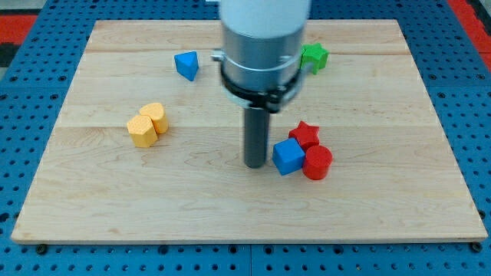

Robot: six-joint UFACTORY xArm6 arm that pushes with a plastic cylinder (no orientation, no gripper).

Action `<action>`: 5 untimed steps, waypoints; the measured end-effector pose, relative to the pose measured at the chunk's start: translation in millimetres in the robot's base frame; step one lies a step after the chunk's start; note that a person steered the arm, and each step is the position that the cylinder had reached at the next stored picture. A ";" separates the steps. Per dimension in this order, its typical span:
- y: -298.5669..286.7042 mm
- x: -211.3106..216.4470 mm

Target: Slide the blue triangle towards the center of the board

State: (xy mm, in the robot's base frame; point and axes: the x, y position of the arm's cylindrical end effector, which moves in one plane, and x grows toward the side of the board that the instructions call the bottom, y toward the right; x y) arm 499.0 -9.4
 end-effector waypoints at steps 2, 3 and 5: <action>-96.1 -110.2; -155.2 -151.0; -149.6 -214.3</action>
State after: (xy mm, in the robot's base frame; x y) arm 284.7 -159.0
